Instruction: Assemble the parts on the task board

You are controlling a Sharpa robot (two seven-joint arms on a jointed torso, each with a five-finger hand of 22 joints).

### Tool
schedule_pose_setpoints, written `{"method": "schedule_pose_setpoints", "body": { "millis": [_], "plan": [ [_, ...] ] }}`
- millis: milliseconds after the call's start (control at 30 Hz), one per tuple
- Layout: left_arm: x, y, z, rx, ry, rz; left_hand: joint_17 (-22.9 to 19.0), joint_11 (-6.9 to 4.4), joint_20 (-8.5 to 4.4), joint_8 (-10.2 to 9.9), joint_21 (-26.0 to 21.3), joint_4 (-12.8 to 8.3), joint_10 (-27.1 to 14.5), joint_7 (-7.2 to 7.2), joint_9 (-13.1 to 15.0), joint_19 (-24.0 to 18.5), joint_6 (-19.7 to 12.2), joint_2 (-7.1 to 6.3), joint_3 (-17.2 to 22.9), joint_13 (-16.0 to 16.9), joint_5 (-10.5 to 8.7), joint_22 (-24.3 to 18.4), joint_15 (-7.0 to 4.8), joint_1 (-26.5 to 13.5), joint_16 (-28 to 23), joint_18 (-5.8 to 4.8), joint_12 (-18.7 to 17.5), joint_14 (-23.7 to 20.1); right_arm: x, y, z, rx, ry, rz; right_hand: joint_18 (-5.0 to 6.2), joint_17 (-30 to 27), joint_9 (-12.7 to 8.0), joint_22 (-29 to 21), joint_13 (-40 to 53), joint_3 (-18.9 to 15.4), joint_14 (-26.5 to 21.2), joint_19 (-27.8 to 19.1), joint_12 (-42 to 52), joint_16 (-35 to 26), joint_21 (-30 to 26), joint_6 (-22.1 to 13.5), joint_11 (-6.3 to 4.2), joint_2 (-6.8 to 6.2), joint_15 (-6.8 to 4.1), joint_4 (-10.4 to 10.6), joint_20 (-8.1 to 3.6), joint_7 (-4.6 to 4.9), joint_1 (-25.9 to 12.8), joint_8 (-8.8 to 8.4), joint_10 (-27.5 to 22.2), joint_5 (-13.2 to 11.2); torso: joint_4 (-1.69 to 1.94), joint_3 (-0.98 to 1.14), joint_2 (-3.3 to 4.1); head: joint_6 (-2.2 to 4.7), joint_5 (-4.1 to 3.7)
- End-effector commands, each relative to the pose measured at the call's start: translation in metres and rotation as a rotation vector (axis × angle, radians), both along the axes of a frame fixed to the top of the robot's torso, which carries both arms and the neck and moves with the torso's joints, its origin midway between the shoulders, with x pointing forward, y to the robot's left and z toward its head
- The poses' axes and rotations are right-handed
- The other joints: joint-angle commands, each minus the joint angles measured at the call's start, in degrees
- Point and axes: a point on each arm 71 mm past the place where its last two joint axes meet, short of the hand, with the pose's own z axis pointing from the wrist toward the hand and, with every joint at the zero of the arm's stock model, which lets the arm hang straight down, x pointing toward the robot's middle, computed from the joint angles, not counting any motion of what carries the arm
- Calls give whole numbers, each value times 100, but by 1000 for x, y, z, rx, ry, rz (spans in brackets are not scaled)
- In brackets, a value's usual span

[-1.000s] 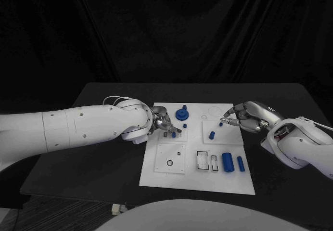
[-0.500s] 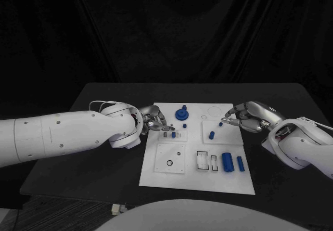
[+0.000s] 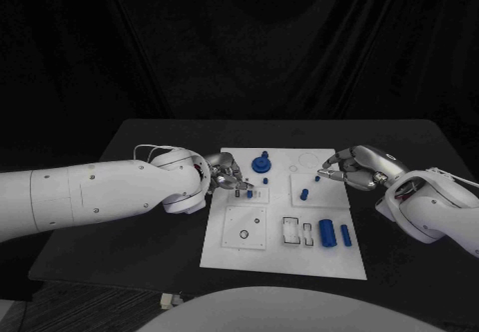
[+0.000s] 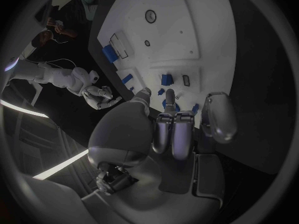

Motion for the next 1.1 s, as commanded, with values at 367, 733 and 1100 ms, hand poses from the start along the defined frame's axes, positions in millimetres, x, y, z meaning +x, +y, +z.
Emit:
{"method": "schedule_pose_setpoints", "body": {
  "millis": [367,733,1100],
  "plan": [
    [3,-5,-14,69,58,0,1399,-40,-27,-28,-48,100,608,-51,-203,-4,298,17,-47,1507,-41,922,-21,18,-32,46,-3,559,-1,0,-1,-1,2,-10,85,23,-8,922,980,-36,274,14,-38,-4,-25,27,25,4,3,12,1,0,-10,12,363,-10,-5,1,3,-1,4],
    [5,-13,-17,57,52,-15,1397,-43,-29,-25,-69,104,608,-54,-210,-8,319,17,-49,1507,-35,917,-23,16,-34,49,-3,558,-1,1,-1,0,2,-6,85,21,-9,922,981,-42,274,15,-37,-5,-25,29,24,2,3,9,1,0,-14,12,364,-7,-2,0,5,-1,13],
    [5,-19,-18,32,58,-27,1403,-51,-35,-17,-46,112,608,-66,-224,1,363,14,-56,1507,-66,921,-29,10,-25,45,-3,561,-1,1,-1,-1,3,-6,85,21,-9,922,981,-42,274,15,-37,-5,-25,29,24,2,3,9,1,0,-14,12,364,-7,-3,-1,5,-1,22]
  ]
}}
